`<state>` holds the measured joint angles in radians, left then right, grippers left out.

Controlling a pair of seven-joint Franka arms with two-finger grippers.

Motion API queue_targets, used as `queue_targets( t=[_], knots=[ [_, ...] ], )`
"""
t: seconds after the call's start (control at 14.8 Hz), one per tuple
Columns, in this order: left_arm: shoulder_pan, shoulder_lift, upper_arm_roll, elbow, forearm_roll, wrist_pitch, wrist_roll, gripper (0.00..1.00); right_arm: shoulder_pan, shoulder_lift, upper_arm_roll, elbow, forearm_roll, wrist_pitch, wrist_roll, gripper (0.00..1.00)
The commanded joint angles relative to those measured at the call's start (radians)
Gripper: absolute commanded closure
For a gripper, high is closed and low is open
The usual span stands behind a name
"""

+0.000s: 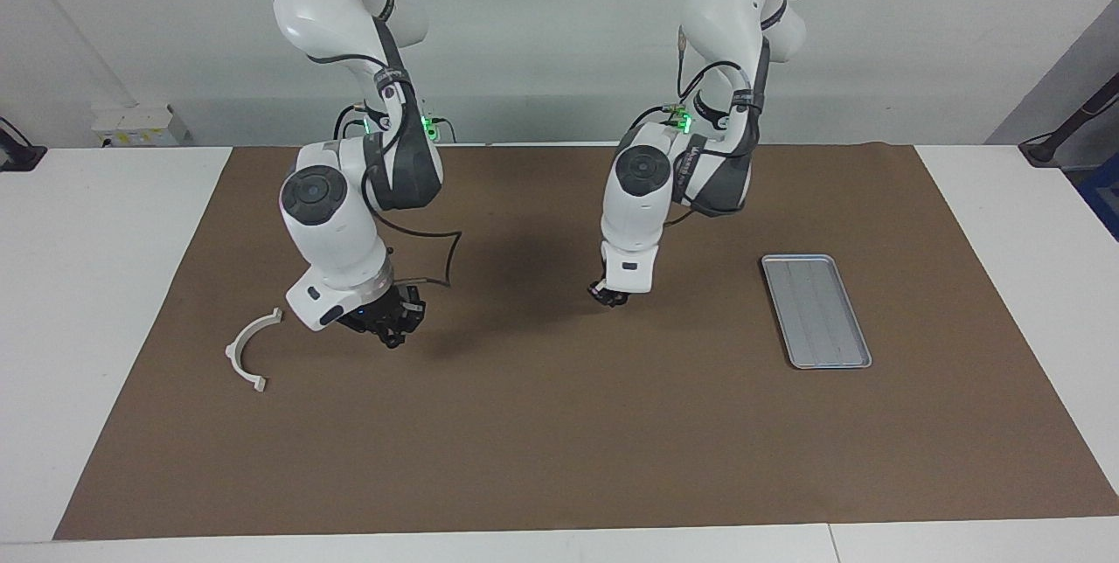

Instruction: Pick bearing gear from pile to tray

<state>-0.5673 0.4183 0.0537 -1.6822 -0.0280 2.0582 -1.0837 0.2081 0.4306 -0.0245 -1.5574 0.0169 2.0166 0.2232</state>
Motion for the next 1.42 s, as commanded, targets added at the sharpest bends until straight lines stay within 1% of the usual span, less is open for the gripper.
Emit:
queue_targets(
  t=[0.0, 0.14, 0.2, 0.41, 0.47, 0.54, 0.61, 0.68, 0.75, 0.81, 0.95, 1.02, 1.15, 1.29, 1.36],
  knots=[
    [0.140, -0.117, -0.005, -0.094, 0.010, -0.042, 0.173, 1.00, 0.000, 0.011, 0.037, 0.043, 0.005, -0.016, 0.039, 1.00],
    [0.237, -0.163, -0.003, -0.141, 0.008, -0.056, 0.331, 1.00, 0.046, 0.013, 0.037, 0.051, 0.005, 0.000, 0.071, 1.00],
    [0.280, -0.179, -0.003, -0.168, 0.008, -0.056, 0.406, 1.00, 0.091, 0.014, 0.032, 0.062, 0.005, 0.010, 0.102, 1.00],
    [0.410, -0.191, -0.003, -0.202, 0.008, -0.050, 0.652, 1.00, 0.229, 0.017, 0.012, 0.089, 0.009, -0.015, 0.107, 1.00],
    [0.446, -0.191, -0.003, -0.203, 0.008, -0.044, 0.710, 1.00, 0.270, 0.019, 0.000, 0.103, 0.026, -0.045, 0.105, 1.00],
    [0.475, -0.191, -0.003, -0.211, 0.008, -0.033, 0.755, 1.00, 0.315, 0.022, -0.005, 0.112, 0.090, -0.059, 0.111, 1.00],
    [0.496, -0.197, -0.003, -0.232, 0.008, -0.008, 0.792, 1.00, 0.362, 0.027, -0.037, 0.115, 0.135, -0.061, 0.119, 1.00],
    [0.506, -0.210, -0.003, -0.278, 0.008, 0.056, 0.809, 1.00, 0.419, 0.040, -0.063, 0.123, 0.153, -0.061, 0.139, 1.00],
    [0.517, -0.219, -0.002, -0.327, 0.008, 0.147, 0.815, 1.00, 0.459, 0.062, -0.078, 0.137, 0.156, -0.056, 0.168, 1.00],
    [0.542, -0.227, -0.002, -0.364, 0.008, 0.208, 0.829, 1.00, 0.497, 0.094, -0.087, 0.158, 0.156, -0.046, 0.200, 1.00],
    [0.569, -0.231, -0.002, -0.372, 0.008, 0.197, 0.886, 1.00, 0.540, 0.161, -0.101, 0.203, 0.143, -0.024, 0.231, 1.00],
    [0.576, -0.239, -0.002, -0.382, 0.008, 0.179, 0.887, 1.00, 0.543, 0.174, -0.106, 0.198, 0.138, 0.011, 0.234, 1.00],
    [0.575, -0.251, -0.002, -0.416, 0.008, 0.186, 0.892, 1.00, 0.542, 0.185, -0.103, 0.185, 0.137, 0.039, 0.226, 1.00],
    [0.576, -0.253, -0.002, -0.421, 0.008, 0.191, 0.895, 1.00, 0.540, 0.185, -0.103, 0.131, 0.137, 0.069, 0.220, 1.00],
    [0.576, -0.253, -0.002, -0.429, 0.008, 0.195, 0.894, 1.00, 0.539, 0.185, -0.103, 0.126, 0.137, 0.068, 0.219, 1.00]
  ],
)
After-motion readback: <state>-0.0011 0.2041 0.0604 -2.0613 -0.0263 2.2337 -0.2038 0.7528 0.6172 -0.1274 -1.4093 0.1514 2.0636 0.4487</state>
